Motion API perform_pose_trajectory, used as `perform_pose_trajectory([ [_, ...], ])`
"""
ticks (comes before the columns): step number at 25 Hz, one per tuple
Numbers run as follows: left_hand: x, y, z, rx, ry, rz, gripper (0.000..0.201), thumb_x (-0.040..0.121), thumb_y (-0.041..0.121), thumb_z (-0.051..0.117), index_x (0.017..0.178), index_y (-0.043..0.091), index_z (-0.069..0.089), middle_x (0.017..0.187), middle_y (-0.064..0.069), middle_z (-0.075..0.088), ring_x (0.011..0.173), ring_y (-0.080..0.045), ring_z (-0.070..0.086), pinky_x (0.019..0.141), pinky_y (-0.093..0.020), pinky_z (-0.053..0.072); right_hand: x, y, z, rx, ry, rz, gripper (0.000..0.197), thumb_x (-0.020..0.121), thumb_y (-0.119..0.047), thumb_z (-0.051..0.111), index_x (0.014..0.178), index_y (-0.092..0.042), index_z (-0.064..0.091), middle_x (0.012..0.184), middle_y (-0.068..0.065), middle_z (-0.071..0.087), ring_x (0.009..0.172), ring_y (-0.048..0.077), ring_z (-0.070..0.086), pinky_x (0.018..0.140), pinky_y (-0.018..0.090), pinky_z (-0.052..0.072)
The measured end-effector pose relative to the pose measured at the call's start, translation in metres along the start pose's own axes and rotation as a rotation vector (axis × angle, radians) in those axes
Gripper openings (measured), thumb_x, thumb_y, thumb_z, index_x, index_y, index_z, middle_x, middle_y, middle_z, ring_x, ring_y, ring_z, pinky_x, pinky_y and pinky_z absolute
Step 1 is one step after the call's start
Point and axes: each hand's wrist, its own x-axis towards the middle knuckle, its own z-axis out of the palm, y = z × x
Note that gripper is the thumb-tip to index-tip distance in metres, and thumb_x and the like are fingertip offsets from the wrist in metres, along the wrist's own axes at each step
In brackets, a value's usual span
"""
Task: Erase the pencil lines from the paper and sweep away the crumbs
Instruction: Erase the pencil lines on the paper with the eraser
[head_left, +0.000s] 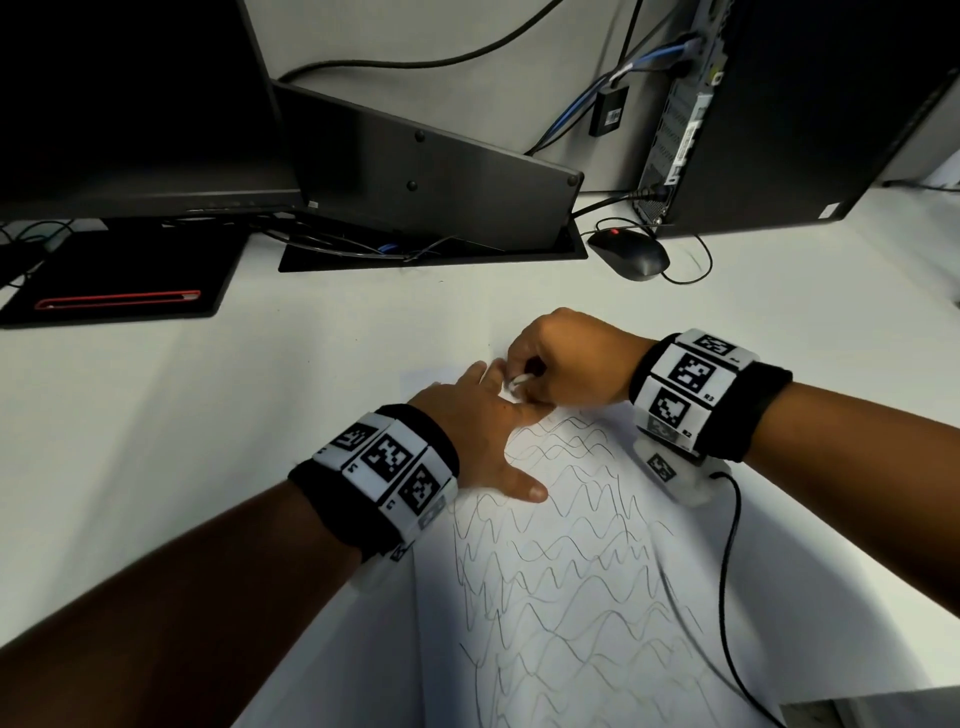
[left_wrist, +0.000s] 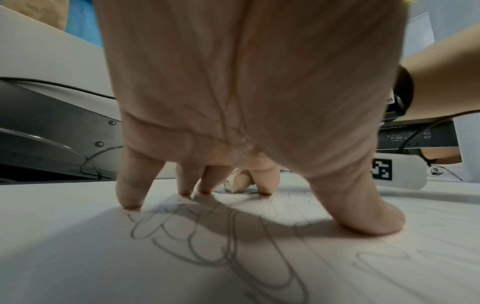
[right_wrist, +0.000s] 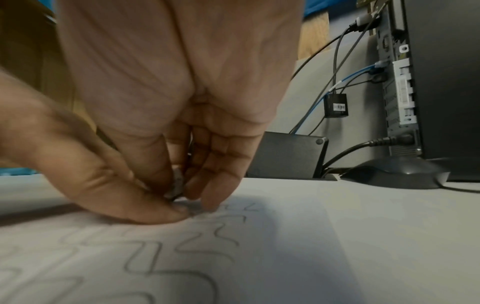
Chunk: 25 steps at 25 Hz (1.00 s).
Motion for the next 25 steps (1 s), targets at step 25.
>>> perform_pose_trajectory([
  [25,0.001,-0.001,0.001,0.032,-0.024,-0.005,0.092,0.082,0.077,0.051,0.151,0.054,-0.006,0.164,-0.014,-0.014,0.152,-0.029,-0.011,0.117,-0.053,0.023,0.002,0.005,-0.006,0.046,-0.028,0.018,0.005,0.083,-0.023,0.069,0.083,-0.02,0.073,0.071,-0.012,0.065,0.068,0.003,0.058,0.061,0.018,0.043],
])
